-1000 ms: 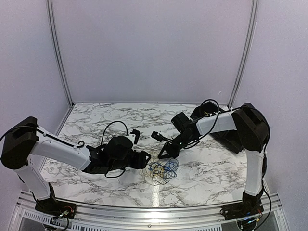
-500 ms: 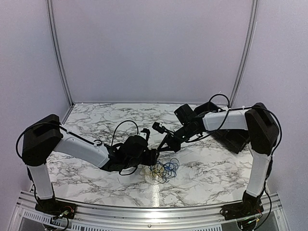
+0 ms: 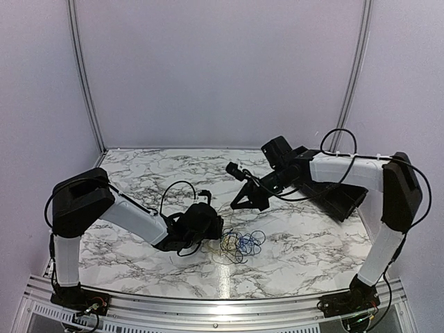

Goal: Untangle the cables

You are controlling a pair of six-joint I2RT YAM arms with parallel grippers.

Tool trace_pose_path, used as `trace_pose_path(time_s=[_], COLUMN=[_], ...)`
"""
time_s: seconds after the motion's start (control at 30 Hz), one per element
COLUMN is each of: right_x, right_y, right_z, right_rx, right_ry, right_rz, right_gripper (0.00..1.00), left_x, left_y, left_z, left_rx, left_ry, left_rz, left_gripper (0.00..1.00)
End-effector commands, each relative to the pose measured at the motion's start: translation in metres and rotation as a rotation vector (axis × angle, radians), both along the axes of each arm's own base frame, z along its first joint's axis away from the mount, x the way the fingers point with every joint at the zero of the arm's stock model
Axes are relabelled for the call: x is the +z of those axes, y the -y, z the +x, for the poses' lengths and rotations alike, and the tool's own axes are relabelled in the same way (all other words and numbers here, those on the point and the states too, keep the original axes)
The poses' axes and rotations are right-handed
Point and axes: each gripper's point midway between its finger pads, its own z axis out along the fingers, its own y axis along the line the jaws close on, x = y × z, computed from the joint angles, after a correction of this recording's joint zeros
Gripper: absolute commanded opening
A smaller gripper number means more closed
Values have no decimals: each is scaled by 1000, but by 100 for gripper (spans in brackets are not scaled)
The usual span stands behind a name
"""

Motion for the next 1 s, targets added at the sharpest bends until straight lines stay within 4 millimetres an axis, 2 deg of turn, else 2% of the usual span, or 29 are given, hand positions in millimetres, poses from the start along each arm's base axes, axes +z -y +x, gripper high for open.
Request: trace_pose_path(time_s=[0.0, 0.4, 0.47, 0.67, 0.87, 0.97], right_x=[87, 272, 294, 331, 405, 427], right_y=[1, 12, 15, 27, 60, 77], right_z=[-8, -24, -26, -22, -25, -26], right_rx=[51, 50, 42, -10, -95, -126], right_ry=[139, 397, 448, 557, 748, 797], right_rz=[133, 362, 388, 404, 500, 527], right_gripper=[0, 0, 0, 0, 0, 0], left_x=[-13, -39, -42, -44, -45, -47], left_y=[-4, -18, -19, -26, -34, -36], left_z=[3, -3, -5, -11, -15, -17], left_rx=[32, 53, 59, 62, 58, 51], left_ry=[-6, -31, -38, -45, -39, -44], left_rz=[-3, 23, 16, 12, 37, 44], left_gripper=[56, 55, 55, 55, 55, 55])
